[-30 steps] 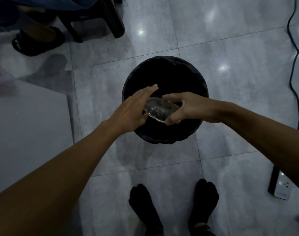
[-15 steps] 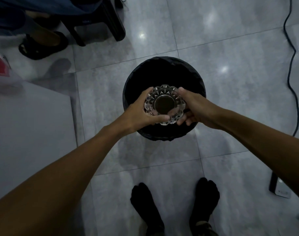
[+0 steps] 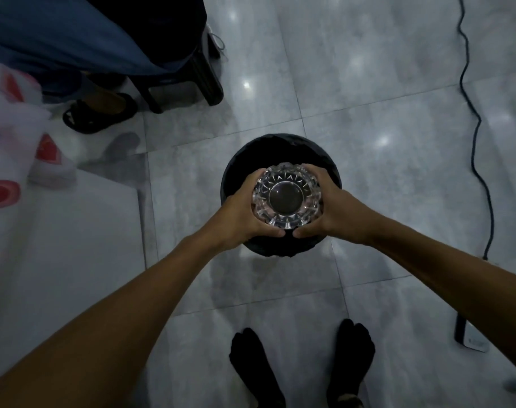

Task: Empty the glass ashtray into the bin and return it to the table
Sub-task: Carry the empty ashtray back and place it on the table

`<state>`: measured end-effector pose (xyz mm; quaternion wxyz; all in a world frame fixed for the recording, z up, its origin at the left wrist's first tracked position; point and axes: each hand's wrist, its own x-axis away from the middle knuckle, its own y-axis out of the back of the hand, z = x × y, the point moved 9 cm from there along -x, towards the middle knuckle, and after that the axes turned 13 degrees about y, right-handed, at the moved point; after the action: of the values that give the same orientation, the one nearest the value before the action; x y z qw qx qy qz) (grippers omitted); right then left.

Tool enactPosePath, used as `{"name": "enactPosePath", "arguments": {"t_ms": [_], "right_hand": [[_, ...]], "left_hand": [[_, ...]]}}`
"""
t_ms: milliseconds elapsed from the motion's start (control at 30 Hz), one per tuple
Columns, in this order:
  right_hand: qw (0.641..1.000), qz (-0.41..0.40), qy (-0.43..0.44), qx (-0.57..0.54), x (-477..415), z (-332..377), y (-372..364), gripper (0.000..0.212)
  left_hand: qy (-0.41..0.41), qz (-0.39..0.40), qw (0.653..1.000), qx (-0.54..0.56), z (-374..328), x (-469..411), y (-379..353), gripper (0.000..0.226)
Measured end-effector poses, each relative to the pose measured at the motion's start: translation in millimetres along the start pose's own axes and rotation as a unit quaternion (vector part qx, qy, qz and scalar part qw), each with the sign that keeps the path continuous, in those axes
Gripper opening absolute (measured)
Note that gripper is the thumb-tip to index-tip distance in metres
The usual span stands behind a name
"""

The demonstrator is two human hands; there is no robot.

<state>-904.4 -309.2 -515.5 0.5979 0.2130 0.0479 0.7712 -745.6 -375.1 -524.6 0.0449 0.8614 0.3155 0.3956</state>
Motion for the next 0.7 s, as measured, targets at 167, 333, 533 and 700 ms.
{"name": "enactPosePath", "arguments": {"t_ms": [167,333,533,700], "right_hand": [[0.999,-0.009,0.036,0.017,8,69,31,0.121],[0.996,-0.034,0.068,0.039,20,162,80,0.12],[0.991,-0.055,0.108,0.06,47,303,137,0.122],[0.985,-0.068,0.151,0.051,84,424,168,0.116]], "left_hand": [[-0.029,-0.021,0.999,-0.003,-56,41,32,0.123],[-0.052,-0.056,0.997,0.015,-134,96,79,0.116],[-0.088,-0.092,0.991,0.049,-236,190,140,0.112],[-0.109,-0.129,0.984,0.051,-313,289,185,0.121]]}}
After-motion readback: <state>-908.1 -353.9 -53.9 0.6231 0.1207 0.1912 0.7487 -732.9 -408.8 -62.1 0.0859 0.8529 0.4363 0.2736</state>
